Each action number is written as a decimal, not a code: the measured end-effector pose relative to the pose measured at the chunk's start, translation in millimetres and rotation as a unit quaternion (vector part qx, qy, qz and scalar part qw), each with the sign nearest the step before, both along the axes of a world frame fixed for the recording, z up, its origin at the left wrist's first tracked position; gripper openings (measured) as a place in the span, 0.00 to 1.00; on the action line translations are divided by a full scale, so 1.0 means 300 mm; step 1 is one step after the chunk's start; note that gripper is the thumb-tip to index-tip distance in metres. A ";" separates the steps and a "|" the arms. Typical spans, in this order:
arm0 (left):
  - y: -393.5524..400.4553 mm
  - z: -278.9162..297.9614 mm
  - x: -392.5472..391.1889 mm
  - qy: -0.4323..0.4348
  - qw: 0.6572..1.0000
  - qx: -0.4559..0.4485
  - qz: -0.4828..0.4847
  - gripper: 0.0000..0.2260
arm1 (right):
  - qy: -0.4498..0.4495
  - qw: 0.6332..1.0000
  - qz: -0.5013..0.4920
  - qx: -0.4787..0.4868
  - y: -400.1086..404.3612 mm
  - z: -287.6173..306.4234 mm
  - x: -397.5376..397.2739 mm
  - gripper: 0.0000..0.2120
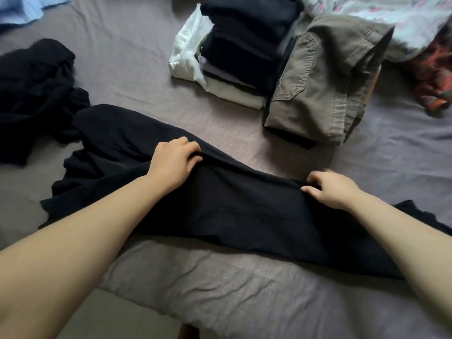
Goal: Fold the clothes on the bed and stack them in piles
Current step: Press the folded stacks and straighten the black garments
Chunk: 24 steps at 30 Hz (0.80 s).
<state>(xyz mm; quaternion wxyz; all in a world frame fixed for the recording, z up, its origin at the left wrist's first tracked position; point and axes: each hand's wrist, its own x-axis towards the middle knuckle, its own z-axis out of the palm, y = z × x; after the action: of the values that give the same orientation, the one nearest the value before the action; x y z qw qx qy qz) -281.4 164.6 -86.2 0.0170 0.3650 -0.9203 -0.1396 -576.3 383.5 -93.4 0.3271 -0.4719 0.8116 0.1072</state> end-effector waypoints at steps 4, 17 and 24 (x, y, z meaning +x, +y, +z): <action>-0.007 -0.048 -0.054 -0.128 0.991 0.043 -0.005 0.13 | -0.040 0.997 0.052 0.028 0.009 -0.001 -0.047 0.20; -0.076 -0.068 -0.146 -0.159 0.985 -0.017 -0.058 0.09 | -0.078 0.978 -0.181 -0.071 0.055 0.056 -0.157 0.16; 0.098 -0.112 -0.124 0.001 0.992 -0.037 0.122 0.27 | 0.170 0.946 -0.050 -0.271 0.011 -0.041 0.113 0.24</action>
<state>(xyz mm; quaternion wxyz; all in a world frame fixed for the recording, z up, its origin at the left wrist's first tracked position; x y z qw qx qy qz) -318.6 194.0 -119.7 0.0486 0.4735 -0.8734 -0.1030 -542.3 386.8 -105.6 0.0485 -0.4762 0.8763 -0.0550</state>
